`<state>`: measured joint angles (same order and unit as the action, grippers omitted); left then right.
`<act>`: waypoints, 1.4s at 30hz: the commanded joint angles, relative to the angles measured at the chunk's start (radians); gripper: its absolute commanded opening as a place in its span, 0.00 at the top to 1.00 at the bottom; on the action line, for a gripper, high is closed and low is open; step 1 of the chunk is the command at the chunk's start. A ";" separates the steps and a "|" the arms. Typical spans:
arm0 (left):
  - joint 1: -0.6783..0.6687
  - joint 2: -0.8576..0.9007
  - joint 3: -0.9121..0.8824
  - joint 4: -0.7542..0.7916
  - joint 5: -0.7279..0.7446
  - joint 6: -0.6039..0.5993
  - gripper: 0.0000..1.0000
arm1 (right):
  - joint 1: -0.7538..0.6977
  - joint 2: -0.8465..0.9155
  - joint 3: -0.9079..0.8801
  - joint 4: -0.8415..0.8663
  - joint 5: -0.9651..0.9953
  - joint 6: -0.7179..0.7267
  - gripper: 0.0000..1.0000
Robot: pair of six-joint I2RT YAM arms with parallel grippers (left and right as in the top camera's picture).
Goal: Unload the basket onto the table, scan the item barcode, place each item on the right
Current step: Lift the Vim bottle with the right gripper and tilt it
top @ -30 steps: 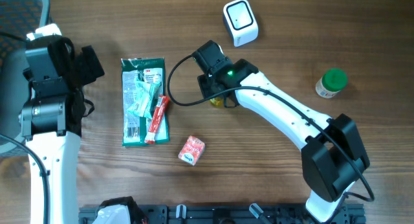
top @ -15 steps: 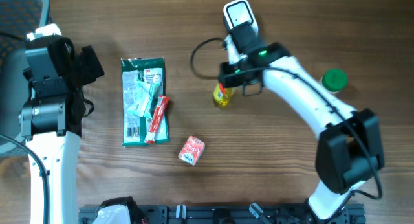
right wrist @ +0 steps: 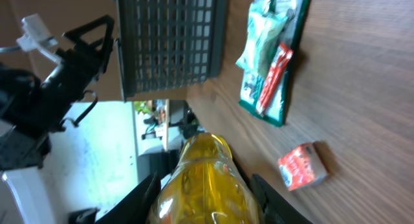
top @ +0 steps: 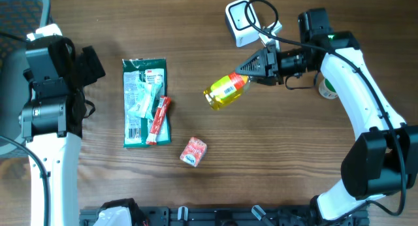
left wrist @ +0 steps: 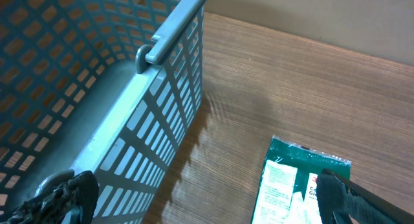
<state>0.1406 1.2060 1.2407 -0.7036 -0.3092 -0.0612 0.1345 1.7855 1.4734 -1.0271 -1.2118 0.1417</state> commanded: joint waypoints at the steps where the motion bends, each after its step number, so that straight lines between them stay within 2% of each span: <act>1: 0.006 0.001 0.004 0.002 0.005 0.002 0.00 | 0.003 -0.025 -0.002 -0.061 -0.106 -0.121 0.72; 4: 0.006 0.001 0.004 0.002 0.005 0.002 0.00 | 0.003 -0.026 -0.002 -0.135 -0.105 -0.201 0.76; 13: 0.006 0.001 0.004 0.002 0.005 0.002 0.00 | 0.016 -0.030 -0.013 -0.326 -0.105 -0.408 0.76; 24: 0.006 0.001 0.004 0.002 0.005 0.002 0.00 | 0.105 -0.030 -0.078 -0.294 -0.106 -0.428 0.76; 42: 0.006 0.001 0.004 0.002 0.005 0.002 0.00 | 0.109 -0.030 -0.078 -0.267 -0.105 -0.426 0.76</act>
<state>0.1406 1.2060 1.2407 -0.7036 -0.3092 -0.0612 0.2371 1.7847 1.4017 -1.2964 -1.2560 -0.2638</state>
